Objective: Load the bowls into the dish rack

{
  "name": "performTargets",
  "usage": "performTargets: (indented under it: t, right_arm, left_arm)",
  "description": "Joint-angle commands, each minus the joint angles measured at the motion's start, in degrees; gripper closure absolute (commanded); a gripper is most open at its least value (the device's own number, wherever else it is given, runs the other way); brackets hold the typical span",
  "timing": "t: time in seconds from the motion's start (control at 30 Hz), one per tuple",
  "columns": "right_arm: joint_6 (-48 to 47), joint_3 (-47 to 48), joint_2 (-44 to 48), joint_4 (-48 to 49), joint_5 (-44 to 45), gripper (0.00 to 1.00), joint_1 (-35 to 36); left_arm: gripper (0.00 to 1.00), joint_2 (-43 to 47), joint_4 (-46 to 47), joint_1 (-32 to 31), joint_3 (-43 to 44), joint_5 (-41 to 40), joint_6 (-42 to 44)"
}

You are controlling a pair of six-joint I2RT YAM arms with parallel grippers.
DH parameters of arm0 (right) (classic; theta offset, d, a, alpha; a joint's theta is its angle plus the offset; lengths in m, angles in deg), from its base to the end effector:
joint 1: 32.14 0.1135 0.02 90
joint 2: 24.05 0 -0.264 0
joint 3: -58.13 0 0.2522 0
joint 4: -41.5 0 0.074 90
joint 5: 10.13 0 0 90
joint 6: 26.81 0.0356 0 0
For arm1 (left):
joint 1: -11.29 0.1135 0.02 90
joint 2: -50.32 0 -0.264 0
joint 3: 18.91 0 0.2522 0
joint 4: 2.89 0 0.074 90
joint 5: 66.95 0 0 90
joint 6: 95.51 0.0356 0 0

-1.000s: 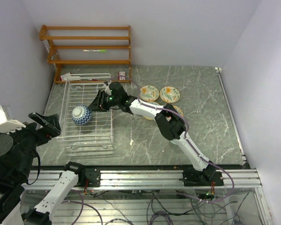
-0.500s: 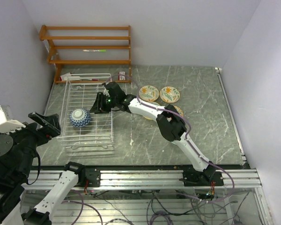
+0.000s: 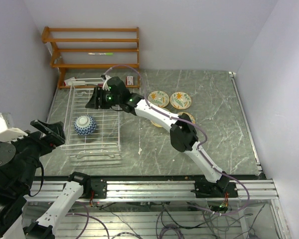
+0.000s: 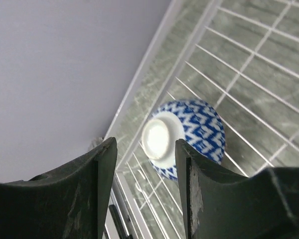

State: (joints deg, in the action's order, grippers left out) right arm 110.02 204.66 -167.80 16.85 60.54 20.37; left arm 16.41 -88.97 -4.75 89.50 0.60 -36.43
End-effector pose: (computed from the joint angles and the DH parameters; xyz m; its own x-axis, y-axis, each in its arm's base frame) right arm 0.3465 0.4711 0.2418 -0.8375 0.0389 -0.5450 -0.4748 0.4417 0.7612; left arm -0.0222 0.0205 0.4824 -0.1120 -0.4619 -0.8798 -0.1885 0.8792 -0.4376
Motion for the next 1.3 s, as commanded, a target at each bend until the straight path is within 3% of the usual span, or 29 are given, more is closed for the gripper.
performTargets:
  t: [0.0, 0.6, 1.07, 1.27]
  right_arm:
    - [-0.61, 2.57, -4.07, 3.57, 0.05, 0.49, -0.14]
    - [0.72, 4.26, -10.03, 10.55, -6.09, 0.44, 0.03]
    - [-2.27, 4.32, -11.16, 6.92, -11.51, 0.44, 2.29]
    - [-3.82, -0.55, -8.37, 6.76, -11.91, 0.44, 3.20]
  left_arm:
    - [0.01, -0.29, -0.18, -0.49, 0.67, 0.23, -0.98]
    - [0.01, -0.23, -1.16, -0.49, 0.61, 0.30, -0.47]
    - [0.01, -0.45, 0.47, -0.49, -0.70, 0.64, 0.95]
    - [0.01, -0.23, 1.29, -0.49, -1.87, 1.34, 0.66]
